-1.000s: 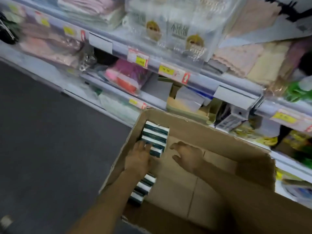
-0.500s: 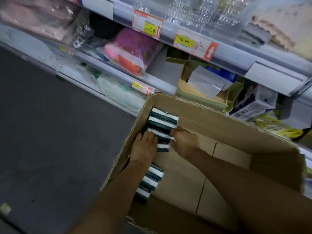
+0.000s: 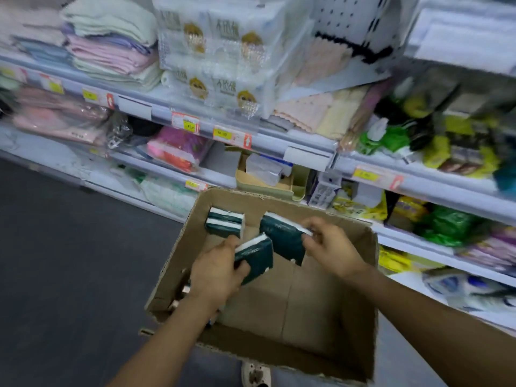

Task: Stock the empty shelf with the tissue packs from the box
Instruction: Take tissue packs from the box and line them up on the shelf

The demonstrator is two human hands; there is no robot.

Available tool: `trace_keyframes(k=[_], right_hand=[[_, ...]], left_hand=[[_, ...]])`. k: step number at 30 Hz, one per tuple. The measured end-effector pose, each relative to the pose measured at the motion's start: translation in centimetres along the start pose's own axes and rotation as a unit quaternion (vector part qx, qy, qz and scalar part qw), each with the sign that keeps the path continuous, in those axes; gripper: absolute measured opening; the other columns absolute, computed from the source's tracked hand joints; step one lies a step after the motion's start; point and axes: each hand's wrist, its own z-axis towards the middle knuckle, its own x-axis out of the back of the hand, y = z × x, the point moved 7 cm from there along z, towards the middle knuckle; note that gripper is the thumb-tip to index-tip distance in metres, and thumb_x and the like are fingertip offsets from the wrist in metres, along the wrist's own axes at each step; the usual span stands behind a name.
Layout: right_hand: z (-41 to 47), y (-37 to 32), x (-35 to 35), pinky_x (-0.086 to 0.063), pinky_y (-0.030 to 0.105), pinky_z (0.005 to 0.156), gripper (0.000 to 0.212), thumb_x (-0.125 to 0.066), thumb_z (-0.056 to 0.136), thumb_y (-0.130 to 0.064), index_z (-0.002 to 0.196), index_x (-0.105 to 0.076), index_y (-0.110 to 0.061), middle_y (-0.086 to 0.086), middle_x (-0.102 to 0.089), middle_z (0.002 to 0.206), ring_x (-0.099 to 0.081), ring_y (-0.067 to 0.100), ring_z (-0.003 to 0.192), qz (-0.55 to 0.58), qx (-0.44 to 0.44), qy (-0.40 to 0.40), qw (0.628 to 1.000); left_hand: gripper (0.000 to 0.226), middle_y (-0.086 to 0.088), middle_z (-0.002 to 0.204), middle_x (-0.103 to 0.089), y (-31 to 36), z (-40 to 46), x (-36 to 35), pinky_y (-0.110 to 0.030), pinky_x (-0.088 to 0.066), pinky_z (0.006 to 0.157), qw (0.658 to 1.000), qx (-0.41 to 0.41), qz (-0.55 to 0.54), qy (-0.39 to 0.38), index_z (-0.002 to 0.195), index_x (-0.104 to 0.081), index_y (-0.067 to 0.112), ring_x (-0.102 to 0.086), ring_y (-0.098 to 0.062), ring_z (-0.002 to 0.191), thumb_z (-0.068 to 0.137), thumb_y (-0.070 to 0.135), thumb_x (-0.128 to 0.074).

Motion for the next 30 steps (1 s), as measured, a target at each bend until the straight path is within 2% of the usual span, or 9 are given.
trace_keyframes(k=[2,4,7,10,15,17,21,25,30], right_hand=[[-2.6,0.4,3.2,-0.053,0.028,0.077,0.024,-0.055,0.095,-0.02,0.118,-0.059,-0.021,-0.006,-0.066,0.105,-0.064,0.006,0.088,0.048,0.022,0.039,0.998],[-5.8,0.9,7.0,-0.055,0.033,0.08,0.027,-0.052,0.097,-0.021,0.123,-0.056,-0.026,-0.004,-0.066,0.111,-0.066,0.007,0.09,0.092,0.034,0.071,0.993],[-11.0,2.5,13.0,-0.056,0.045,0.066,0.025,-0.05,0.097,-0.022,0.115,-0.054,-0.039,0.0,-0.069,0.089,-0.066,0.018,0.07,0.119,0.035,0.12,0.985],[-16.5,4.4,18.7,-0.057,0.047,0.065,0.023,-0.05,0.097,-0.022,0.106,-0.056,-0.042,0.002,-0.069,0.093,-0.065,0.021,0.066,0.152,0.04,0.158,0.975],[-25.7,8.7,27.2,-0.047,0.017,0.053,0.018,-0.051,0.098,-0.008,0.11,-0.058,-0.021,0.003,-0.069,0.093,-0.061,0.005,0.06,0.173,0.031,0.213,0.961],[-28.9,10.7,30.2,-0.048,0.019,0.054,0.017,-0.053,0.098,-0.009,0.111,-0.059,-0.017,0.008,-0.07,0.09,-0.062,0.01,0.061,0.177,0.023,0.234,0.956],[-34.3,14.4,36.3,-0.056,0.037,0.062,0.013,-0.056,0.097,-0.011,0.107,-0.059,-0.018,0.016,-0.067,0.087,-0.064,0.022,0.064,0.164,0.022,0.282,0.945],[-38.7,16.7,43.1,-0.053,0.029,0.059,0.015,-0.053,0.098,-0.01,0.1,-0.058,-0.023,0.008,-0.065,0.084,-0.061,0.014,0.06,0.129,0.03,0.342,0.93],[-42.6,19.0,51.4,-0.048,0.023,0.055,0.016,-0.048,0.099,-0.007,0.097,-0.055,-0.021,0.007,-0.064,0.079,-0.056,0.01,0.058,0.081,0.025,0.413,0.907]], left_hand=[[0.029,0.005,0.102,-0.066,2.9,-1.0,1.0,-0.032,-0.052,0.071,1.0,0.002,-0.017,-0.008,0.117,-0.051,0.032,-0.065,-0.019,0.09,0.09,0.04,-0.056],[0.026,0.007,0.101,-0.067,6.7,-2.3,2.1,-0.031,-0.049,0.068,0.999,-0.006,-0.052,-0.003,0.116,-0.054,0.031,-0.064,-0.018,0.089,0.09,0.036,-0.059],[0.019,0.009,0.097,-0.068,12.3,-4.3,3.4,-0.031,-0.049,0.071,0.993,-0.012,-0.121,-0.002,0.107,-0.055,0.03,-0.064,-0.016,0.088,0.089,0.031,-0.063],[0.019,0.011,0.094,-0.07,18.3,-6.5,4.1,-0.041,-0.054,0.08,0.989,-0.038,-0.142,0.009,0.1,-0.055,0.038,-0.066,-0.015,0.086,0.084,0.039,-0.065],[0.021,0.009,0.101,-0.069,29.1,-10.5,3.6,-0.04,-0.055,0.081,0.979,-0.102,-0.173,0.014,0.099,-0.055,0.038,-0.065,-0.012,0.09,0.085,0.031,-0.069],[0.02,0.008,0.099,-0.07,33.3,-11.7,3.3,-0.043,-0.056,0.082,0.974,-0.128,-0.188,0.008,0.098,-0.056,0.038,-0.066,-0.014,0.089,0.085,0.031,-0.07],[0.018,0.007,0.1,-0.069,41.7,-13.9,3.0,-0.041,-0.057,0.079,0.966,-0.184,-0.183,0.005,0.103,-0.058,0.032,-0.066,-0.013,0.088,0.088,0.031,-0.069],[0.016,0.014,0.094,-0.064,48.8,-15.0,3.2,-0.034,-0.054,0.072,0.959,-0.223,-0.177,-0.004,0.102,-0.056,0.031,-0.062,-0.006,0.084,0.09,0.033,-0.067],[0.014,0.01,0.099,-0.068,56.4,-14.4,4.3,-0.045,-0.058,0.074,0.943,-0.271,-0.193,-0.007,0.096,-0.058,0.036,-0.067,-0.013,0.087,0.088,0.036,-0.068]])
